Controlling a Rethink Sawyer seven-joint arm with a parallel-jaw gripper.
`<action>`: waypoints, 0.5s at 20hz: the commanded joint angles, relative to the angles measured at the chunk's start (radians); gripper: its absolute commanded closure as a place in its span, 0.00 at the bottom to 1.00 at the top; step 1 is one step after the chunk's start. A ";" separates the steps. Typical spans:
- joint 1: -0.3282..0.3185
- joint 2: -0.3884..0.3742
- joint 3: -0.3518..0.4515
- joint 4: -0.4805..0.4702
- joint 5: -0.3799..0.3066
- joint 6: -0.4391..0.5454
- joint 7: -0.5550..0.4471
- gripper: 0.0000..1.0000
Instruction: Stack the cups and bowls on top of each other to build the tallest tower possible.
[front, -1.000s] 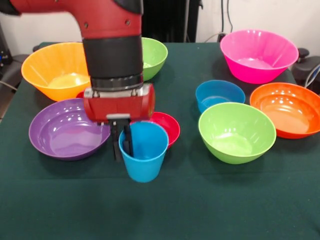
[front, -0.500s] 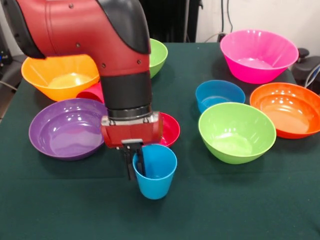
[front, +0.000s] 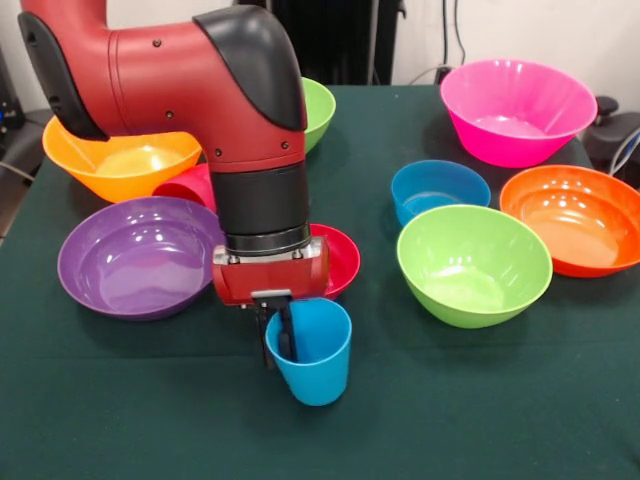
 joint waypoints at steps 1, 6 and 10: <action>0.091 0.020 -0.147 -0.034 -0.006 0.287 -0.039 1.00; 0.093 -0.029 -0.153 -0.005 0.021 0.340 -0.066 1.00; 0.093 -0.045 -0.149 0.003 0.034 0.377 -0.076 1.00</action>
